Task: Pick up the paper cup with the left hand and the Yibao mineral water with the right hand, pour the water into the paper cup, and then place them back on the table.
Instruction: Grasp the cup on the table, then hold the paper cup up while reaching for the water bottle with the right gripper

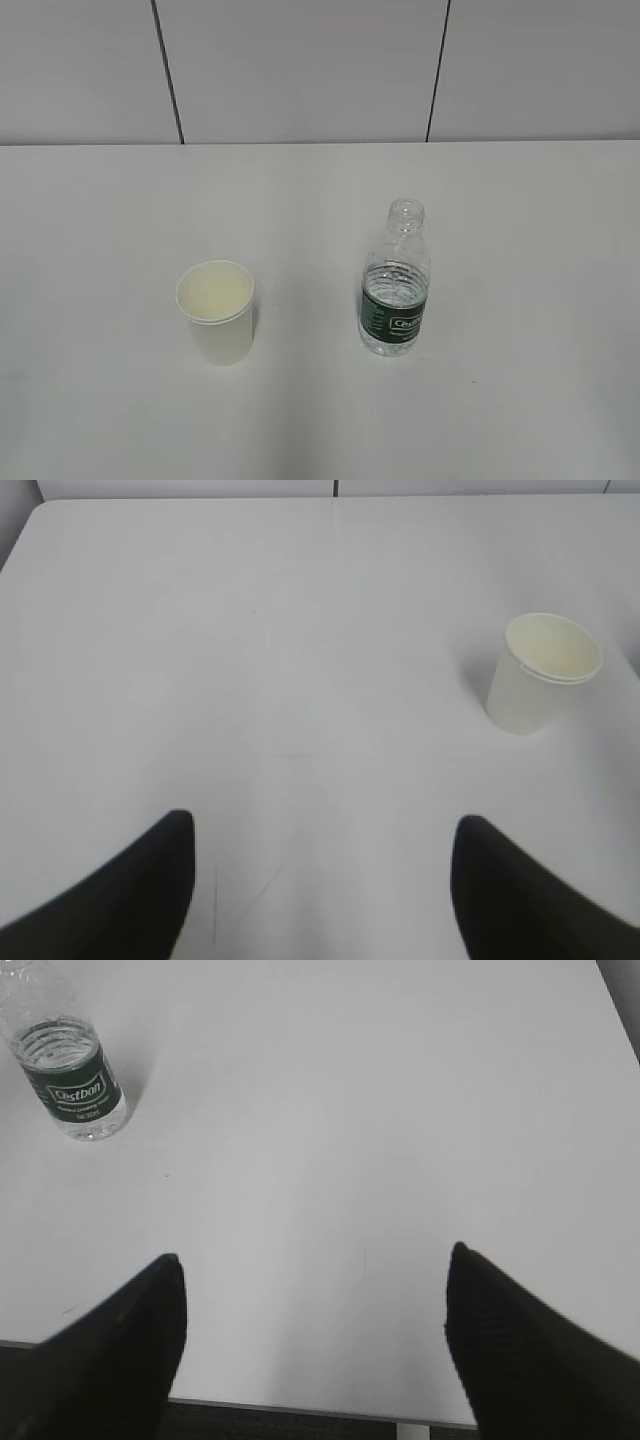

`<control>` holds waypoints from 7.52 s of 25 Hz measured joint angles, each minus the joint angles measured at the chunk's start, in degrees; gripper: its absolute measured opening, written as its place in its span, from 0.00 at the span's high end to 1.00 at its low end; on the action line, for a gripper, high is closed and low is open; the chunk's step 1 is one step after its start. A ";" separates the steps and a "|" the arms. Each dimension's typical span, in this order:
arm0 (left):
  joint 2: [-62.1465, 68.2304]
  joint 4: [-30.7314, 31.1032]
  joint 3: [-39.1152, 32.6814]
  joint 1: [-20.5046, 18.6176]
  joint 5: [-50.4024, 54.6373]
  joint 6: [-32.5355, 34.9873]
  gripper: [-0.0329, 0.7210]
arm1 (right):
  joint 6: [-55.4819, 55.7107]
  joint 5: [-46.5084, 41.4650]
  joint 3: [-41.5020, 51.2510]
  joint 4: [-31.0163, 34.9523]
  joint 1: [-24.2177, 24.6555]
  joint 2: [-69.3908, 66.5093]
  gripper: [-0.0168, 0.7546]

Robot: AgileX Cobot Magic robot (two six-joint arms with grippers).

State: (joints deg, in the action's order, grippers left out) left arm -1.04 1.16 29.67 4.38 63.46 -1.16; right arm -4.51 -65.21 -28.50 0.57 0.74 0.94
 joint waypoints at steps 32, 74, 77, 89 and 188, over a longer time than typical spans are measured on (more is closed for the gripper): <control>0.00 -0.29 0.00 0.00 0.00 0.00 0.26 | 0.00 0.00 0.00 0.00 0.00 0.00 0.21; 50.35 2.13 -9.24 0.00 -89.36 1.55 0.26 | 0.00 0.00 0.00 0.00 0.00 0.00 0.21; 58.27 2.29 -9.24 0.00 -95.14 0.64 0.26 | 0.00 0.00 0.00 0.00 0.00 0.00 0.21; 81.13 18.14 -9.18 0.00 -108.94 -8.41 0.26 | 0.00 0.00 0.00 -0.57 0.00 0.00 0.21; 120.26 36.93 -1.46 10.73 -129.04 0.68 0.23 | 0.00 0.00 0.00 -0.57 0.00 0.00 0.21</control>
State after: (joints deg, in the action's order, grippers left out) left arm 119.22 38.09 28.21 15.12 -65.58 -0.47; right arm -4.51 -65.21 -28.50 0.00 0.74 0.94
